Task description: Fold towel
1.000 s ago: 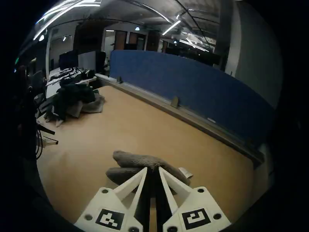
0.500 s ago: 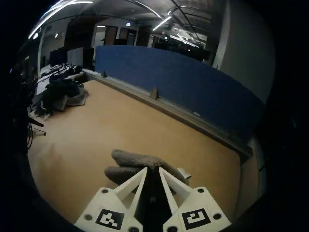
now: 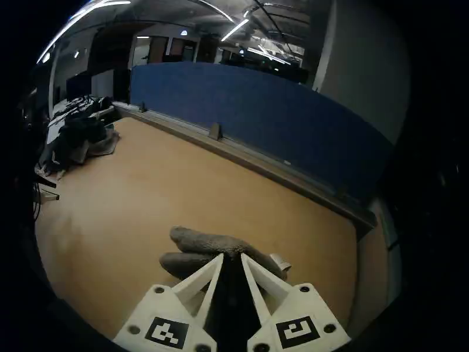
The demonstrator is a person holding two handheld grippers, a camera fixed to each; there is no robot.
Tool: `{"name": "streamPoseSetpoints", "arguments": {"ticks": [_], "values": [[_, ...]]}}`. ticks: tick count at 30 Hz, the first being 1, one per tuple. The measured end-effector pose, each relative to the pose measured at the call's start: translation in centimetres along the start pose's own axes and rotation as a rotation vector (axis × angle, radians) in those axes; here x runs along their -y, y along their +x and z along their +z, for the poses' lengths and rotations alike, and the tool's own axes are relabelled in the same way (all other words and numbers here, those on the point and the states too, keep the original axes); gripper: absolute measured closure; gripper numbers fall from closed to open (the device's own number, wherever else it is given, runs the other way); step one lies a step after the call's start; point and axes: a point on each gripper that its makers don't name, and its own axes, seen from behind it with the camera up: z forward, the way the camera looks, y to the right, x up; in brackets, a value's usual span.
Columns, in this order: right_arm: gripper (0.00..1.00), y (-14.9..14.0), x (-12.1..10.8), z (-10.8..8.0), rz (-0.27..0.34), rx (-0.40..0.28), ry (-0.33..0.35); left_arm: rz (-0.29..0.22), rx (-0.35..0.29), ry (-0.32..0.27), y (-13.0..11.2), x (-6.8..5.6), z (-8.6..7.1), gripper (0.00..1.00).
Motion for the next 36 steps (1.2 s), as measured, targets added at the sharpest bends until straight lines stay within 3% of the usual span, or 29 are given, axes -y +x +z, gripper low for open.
{"name": "streamPoseSetpoints", "arguments": {"ticks": [8, 12, 24, 36], "values": [[0.95, -2.4, 0.0, 0.2, 0.002, 0.042, 0.006, 0.006, -0.001, 0.002, 0.0, -0.4, -0.2, 0.06], [0.95, -4.6, 0.1, -0.6, 0.026, 0.07, 0.007, 0.009, -0.001, 0.002, 0.0, -0.5, -0.3, 0.06], [0.95, -13.0, -0.2, -4.5, 0.138, 0.166, -0.033, 0.024, -0.002, -0.01, 0.1, -1.3, -0.4, 0.06], [0.95, -20.8, -0.9, -5.9, 0.286, 0.264, -0.114, 0.031, 0.001, -0.013, -0.4, -1.7, -0.5, 0.06]]}}
